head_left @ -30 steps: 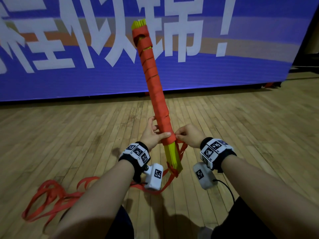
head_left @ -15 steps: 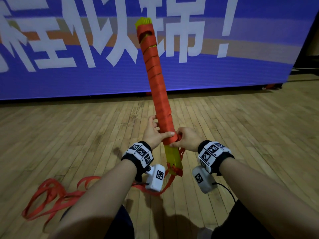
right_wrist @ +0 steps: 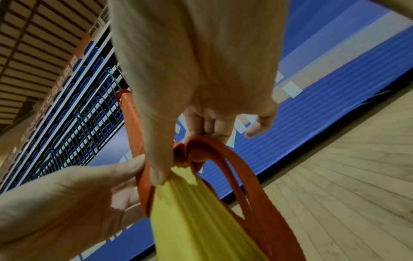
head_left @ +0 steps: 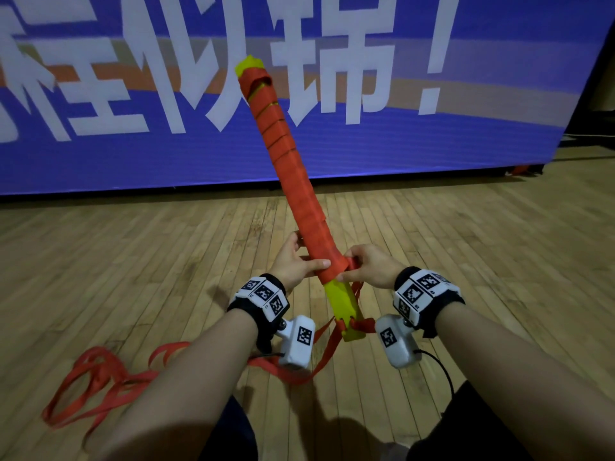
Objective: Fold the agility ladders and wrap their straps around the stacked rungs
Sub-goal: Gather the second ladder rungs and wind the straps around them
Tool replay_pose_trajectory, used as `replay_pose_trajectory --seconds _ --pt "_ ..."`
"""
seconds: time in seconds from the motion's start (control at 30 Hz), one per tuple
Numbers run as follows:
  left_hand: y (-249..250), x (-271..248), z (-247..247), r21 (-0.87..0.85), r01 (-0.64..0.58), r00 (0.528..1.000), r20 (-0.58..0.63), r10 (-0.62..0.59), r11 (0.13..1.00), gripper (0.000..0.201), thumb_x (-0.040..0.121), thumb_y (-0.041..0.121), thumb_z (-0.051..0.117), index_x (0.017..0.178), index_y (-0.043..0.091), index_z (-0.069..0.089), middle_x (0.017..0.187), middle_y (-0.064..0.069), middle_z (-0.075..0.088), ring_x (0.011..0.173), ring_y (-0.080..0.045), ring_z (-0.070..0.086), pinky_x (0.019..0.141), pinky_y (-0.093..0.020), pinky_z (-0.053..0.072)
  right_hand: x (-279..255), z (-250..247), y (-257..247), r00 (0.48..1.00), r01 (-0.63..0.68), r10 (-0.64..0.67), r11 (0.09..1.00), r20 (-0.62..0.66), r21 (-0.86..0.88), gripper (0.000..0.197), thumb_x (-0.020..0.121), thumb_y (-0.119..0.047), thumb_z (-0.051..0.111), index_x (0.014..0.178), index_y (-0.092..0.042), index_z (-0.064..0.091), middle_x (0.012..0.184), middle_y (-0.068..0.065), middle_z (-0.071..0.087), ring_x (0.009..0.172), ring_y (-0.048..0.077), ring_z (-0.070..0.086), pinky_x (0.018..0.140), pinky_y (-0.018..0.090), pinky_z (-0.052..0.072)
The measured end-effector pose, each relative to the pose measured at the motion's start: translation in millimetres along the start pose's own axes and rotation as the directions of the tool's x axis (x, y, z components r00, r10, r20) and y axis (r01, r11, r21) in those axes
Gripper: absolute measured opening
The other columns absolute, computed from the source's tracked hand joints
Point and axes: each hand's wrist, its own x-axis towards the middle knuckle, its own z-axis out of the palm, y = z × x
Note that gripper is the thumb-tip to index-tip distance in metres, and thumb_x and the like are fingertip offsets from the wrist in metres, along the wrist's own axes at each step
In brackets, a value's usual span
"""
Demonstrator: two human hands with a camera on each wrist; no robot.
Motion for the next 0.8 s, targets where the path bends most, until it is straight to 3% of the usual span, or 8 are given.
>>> replay_pose_trajectory --seconds 0.13,0.27,0.4,0.6,0.7,0.8 --pt "-3 0 2 0.033 -0.017 0.999 -0.039 0.019 0.999 0.066 0.074 -0.005 0.076 0.122 0.020 0.038 0.114 0.002 0.052 0.105 -0.028 0.061 0.081 -0.042 0.057 3 -2 4 0.999 -0.027 0.027 0.999 -0.019 -0.023 0.021 0.078 -0.024 0.076 0.085 -0.020 0.057 0.081 0.000 0.059 0.082 0.019 0.059 0.085 0.036 0.050" --pt "-4 2 3 0.084 -0.037 0.997 -0.065 0.043 0.996 0.070 0.072 -0.001 0.079 0.121 0.025 0.035 0.113 -0.008 0.058 0.105 -0.028 0.062 0.088 -0.046 0.054 4 0 3 0.999 -0.018 0.015 0.998 -0.038 -0.056 0.016 0.079 -0.022 0.075 0.083 -0.016 0.061 0.080 0.002 0.060 0.081 0.019 0.059 0.085 0.038 0.050" --pt "-5 2 6 0.089 -0.053 0.996 -0.065 0.059 0.995 0.065 0.074 -0.005 0.075 0.117 0.020 0.035 0.114 -0.019 0.062 0.096 -0.025 0.066 0.080 -0.037 0.057 5 4 4 0.998 -0.012 0.001 0.985 -0.067 -0.174 0.014 0.081 -0.030 0.072 0.082 -0.019 0.064 0.076 -0.004 0.059 0.078 0.015 0.056 0.090 0.042 0.044" --pt "-5 4 9 0.110 -0.037 0.991 -0.122 0.051 0.993 0.068 0.071 0.003 0.081 0.118 0.024 0.036 0.117 -0.017 0.057 0.099 -0.029 0.065 0.079 -0.052 0.057 3 11 2 0.999 -0.015 0.009 0.980 -0.033 -0.196 0.027 0.079 -0.043 0.072 0.090 -0.020 0.064 0.079 -0.007 0.058 0.082 0.012 0.054 0.093 0.043 0.043" --pt "-5 3 12 0.103 -0.038 0.989 -0.139 0.052 0.994 0.068 0.072 0.005 0.081 0.118 0.024 0.035 0.116 -0.015 0.057 0.102 -0.029 0.063 0.079 -0.052 0.057 2 16 2 0.995 -0.036 0.017 0.979 -0.095 -0.201 0.033 0.077 -0.048 0.072 0.092 -0.020 0.064 0.078 -0.007 0.059 0.083 0.013 0.055 0.093 0.040 0.043" --pt "-2 3 9 0.056 -0.014 0.996 -0.082 0.019 0.998 0.066 0.075 0.002 0.077 0.120 0.023 0.033 0.117 -0.015 0.058 0.102 -0.028 0.064 0.078 -0.047 0.058 1 16 0 0.993 -0.033 0.011 0.983 -0.118 -0.182 0.032 0.078 -0.047 0.072 0.091 -0.018 0.063 0.070 -0.011 0.053 0.079 0.011 0.052 0.091 0.037 0.040"
